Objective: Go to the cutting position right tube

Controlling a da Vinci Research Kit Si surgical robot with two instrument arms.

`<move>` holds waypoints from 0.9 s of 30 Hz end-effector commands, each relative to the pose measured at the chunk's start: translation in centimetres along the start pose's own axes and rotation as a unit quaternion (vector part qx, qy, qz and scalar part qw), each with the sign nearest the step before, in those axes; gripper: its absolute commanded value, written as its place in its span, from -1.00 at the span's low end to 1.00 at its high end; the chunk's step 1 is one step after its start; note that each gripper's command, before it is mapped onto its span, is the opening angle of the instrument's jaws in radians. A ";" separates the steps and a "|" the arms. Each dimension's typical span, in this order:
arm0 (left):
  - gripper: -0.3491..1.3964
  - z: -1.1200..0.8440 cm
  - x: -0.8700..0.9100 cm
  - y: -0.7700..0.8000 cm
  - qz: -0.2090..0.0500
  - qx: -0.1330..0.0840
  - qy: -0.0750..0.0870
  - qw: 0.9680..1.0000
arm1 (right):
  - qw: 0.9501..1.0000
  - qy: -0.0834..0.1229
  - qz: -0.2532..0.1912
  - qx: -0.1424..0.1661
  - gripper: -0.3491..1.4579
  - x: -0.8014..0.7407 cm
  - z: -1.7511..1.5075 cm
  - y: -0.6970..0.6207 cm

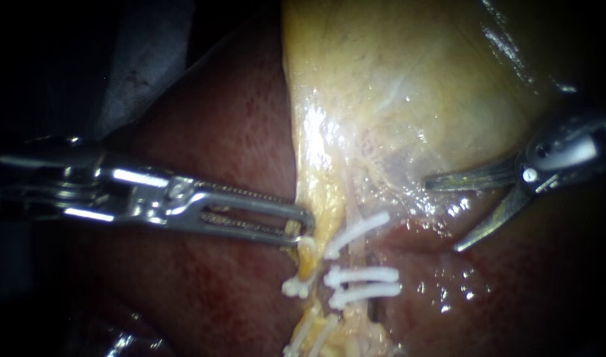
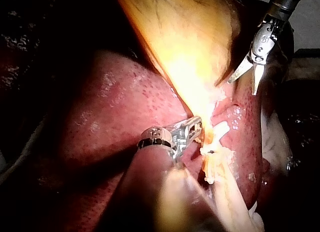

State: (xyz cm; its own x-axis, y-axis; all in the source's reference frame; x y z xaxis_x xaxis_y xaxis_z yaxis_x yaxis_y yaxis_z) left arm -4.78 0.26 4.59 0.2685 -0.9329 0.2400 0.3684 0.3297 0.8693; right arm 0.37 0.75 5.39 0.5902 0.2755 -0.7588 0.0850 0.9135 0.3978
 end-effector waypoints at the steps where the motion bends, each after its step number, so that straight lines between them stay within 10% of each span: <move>1: -1.00 0.00 0.00 0.00 0.000 0.000 0.000 1.000 | 1.000 0.000 0.000 0.000 0.97 0.00 0.00 0.00; 27: -1.00 -0.43 -0.11 -0.19 -0.005 0.005 0.001 1.000 | 0.989 -0.014 0.132 0.063 0.62 -0.24 0.54 -0.34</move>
State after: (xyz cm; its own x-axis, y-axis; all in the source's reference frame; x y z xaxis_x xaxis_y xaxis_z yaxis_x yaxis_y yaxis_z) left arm -4.48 0.37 4.20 0.2663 -0.9360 0.2304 0.3624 0.3187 0.8758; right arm 0.65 0.19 5.73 0.6338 0.4896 -0.5987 0.0229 0.7619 0.6473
